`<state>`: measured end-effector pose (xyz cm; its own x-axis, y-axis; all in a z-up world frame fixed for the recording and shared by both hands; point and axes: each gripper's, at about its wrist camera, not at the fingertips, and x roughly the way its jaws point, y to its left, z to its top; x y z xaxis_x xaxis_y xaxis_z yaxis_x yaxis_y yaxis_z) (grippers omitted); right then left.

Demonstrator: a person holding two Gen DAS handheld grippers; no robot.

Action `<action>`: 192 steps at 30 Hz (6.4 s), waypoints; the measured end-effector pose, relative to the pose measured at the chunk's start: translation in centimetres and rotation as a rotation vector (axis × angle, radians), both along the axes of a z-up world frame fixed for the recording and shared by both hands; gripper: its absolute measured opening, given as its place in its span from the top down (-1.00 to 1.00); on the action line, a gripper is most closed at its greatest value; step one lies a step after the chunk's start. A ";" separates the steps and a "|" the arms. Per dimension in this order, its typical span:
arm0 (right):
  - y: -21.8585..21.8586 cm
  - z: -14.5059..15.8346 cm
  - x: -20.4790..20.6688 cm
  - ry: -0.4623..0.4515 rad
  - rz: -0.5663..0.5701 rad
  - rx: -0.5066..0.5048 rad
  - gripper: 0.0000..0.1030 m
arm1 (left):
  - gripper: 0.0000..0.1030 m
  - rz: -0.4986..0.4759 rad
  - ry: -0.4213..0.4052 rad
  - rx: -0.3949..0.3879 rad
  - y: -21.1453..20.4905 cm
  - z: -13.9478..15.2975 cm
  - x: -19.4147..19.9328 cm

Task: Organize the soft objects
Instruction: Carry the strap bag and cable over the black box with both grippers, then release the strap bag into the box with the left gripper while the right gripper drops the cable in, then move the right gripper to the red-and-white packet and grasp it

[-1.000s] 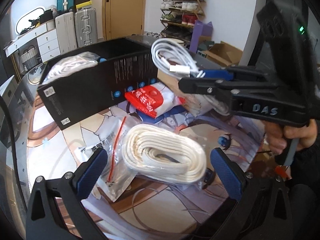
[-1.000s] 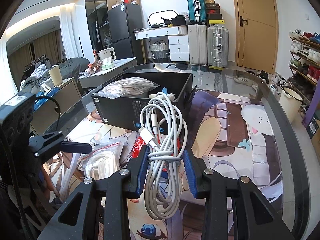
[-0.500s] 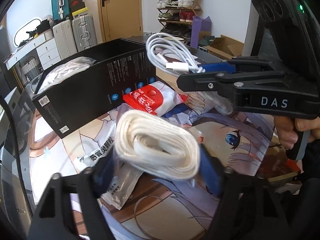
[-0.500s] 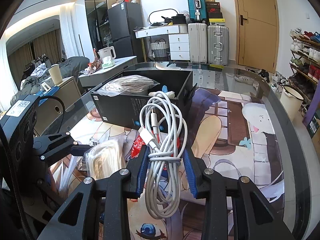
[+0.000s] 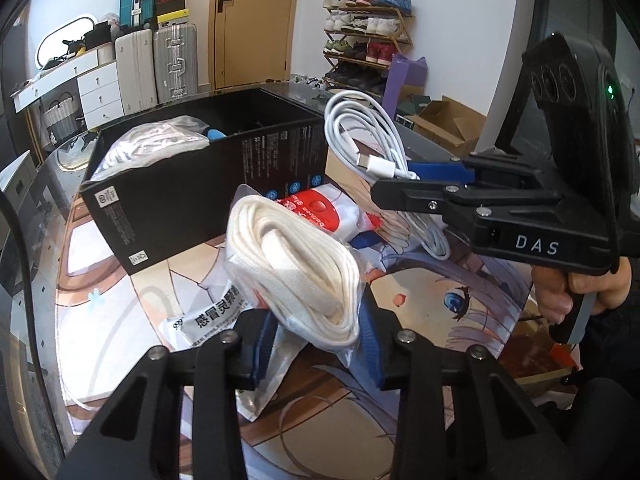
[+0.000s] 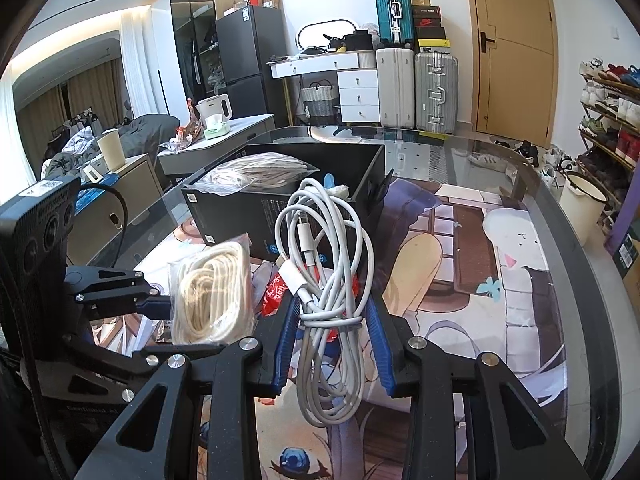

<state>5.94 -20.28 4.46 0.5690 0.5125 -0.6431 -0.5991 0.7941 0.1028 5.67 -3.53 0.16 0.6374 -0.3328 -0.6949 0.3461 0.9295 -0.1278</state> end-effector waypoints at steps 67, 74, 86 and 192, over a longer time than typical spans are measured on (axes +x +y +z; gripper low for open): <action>5.3 6.6 8.5 -0.024 0.049 0.208 0.33 | 0.30 0.160 -0.137 -0.005 7.1 4.4 7.1; 5.8 5.7 9.2 -0.006 0.051 0.195 0.33 | 0.30 0.154 -0.109 0.005 6.5 3.5 8.1; 6.8 4.6 10.0 0.011 0.049 0.181 0.34 | 0.30 0.154 -0.099 0.031 6.5 3.4 9.1; 5.6 -3.4 4.7 0.188 0.016 -0.150 -0.98 | -1.00 0.133 -0.053 0.065 3.6 0.1 0.1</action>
<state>10.60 -14.69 1.07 0.4242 0.4116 -0.8067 -0.5935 0.7992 0.0956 5.78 0.07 0.26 0.7094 -0.1986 -0.6763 0.2240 0.9733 -0.0508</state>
